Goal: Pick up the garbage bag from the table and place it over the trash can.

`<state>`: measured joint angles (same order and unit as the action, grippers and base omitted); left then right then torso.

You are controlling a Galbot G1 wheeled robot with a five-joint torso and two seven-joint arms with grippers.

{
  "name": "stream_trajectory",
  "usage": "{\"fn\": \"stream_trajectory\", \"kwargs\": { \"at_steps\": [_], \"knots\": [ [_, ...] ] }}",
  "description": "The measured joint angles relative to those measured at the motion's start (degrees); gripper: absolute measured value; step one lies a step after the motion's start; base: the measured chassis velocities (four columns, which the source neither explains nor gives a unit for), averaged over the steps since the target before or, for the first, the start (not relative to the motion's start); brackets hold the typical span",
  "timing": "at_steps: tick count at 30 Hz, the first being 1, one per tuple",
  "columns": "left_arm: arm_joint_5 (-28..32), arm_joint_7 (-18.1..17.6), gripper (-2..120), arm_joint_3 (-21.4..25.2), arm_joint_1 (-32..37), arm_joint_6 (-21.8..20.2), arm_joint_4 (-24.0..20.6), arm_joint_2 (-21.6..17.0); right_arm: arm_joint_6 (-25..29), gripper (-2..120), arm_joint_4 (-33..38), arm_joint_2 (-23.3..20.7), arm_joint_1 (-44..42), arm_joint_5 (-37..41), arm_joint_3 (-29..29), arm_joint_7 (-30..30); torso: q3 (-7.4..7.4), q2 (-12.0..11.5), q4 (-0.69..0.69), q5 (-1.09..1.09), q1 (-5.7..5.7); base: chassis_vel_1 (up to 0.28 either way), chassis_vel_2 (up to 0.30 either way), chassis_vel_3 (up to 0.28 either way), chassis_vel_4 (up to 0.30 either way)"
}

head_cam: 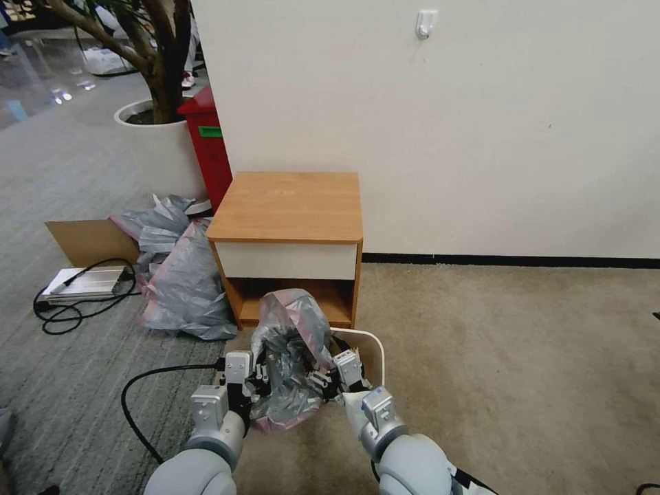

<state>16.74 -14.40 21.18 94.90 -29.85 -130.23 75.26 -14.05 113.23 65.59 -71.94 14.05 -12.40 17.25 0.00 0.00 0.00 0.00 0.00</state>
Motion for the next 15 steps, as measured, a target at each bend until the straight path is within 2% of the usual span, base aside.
{"fn": "stream_trajectory", "kwargs": {
  "at_steps": [1, 5, 6, 7, 8, 10, 11, 15],
  "knots": [
    [0.0, 0.0, 3, 0.0, 0.0, 0.0, 0.0, 0.0, 0.0, 55, 0.0, 0.0, 0.0, 0.0, 0.0, 0.0, 0.0, 0.0, 0.0, 0.0, 0.0, 0.0, 0.0, 0.0, 0.0],
    [0.1, 0.0, 3, 0.3, -0.2, 0.0, 0.4, -0.1, 0.5, 40, 0.9, -1.0, -0.5, 0.1, 0.1, 0.0, 0.0, 0.0, 0.0, 0.0, 0.0, 0.0, 0.0, 0.0, 0.0],
    [0.1, 0.0, 3, 0.3, -0.2, 0.0, 0.4, -0.1, 0.5, 40, 0.9, -1.0, -0.5, 0.1, 0.1, 0.0, 0.0, 0.0, 0.0, 0.0, 0.0, 0.0, 0.0, 0.0, 0.0],
    [0.1, 0.0, 3, 0.2, -0.2, 0.0, 0.4, -0.1, 0.7, 32, 0.9, -1.0, -0.6, 0.1, 0.1, -0.1, 0.0, 0.0, 0.0, 0.0, 0.0, 0.0, 0.0, 0.0, 0.0],
    [0.1, 0.0, 3, 0.2, -0.2, 0.0, 0.4, 0.0, 0.8, 30, 0.9, -1.0, -0.7, 0.1, 0.1, -0.1, 0.0, 0.0, 0.0, 0.0, 0.0, 0.0, 0.0, 0.0, 0.0],
    [0.1, 0.0, 3, 0.1, -0.1, 0.0, 0.4, 0.1, 1.3, 18, 0.6, -0.8, -0.7, 0.1, 0.1, -0.1, 0.0, 0.0, 0.0, 0.0, 0.0, 0.0, 0.0, 0.0, 0.0],
    [0.1, 0.0, 3, 0.1, -0.1, 0.0, 0.4, 0.1, 1.3, 18, 0.6, -0.8, -0.7, 0.1, 0.1, -0.1, 0.0, 0.0, 0.0, 0.0, 0.0, 0.0, 0.0, 0.0, 0.0],
    [0.1, 0.0, 3, 0.1, -0.1, 0.0, 0.4, 0.1, 1.6, 4, 0.6, -0.5, -0.7, 0.1, 0.1, -0.2, 0.0, 0.0, 0.0, 0.0, 0.0, 0.0, 0.0, 0.0, 0.0]
  ]
}}
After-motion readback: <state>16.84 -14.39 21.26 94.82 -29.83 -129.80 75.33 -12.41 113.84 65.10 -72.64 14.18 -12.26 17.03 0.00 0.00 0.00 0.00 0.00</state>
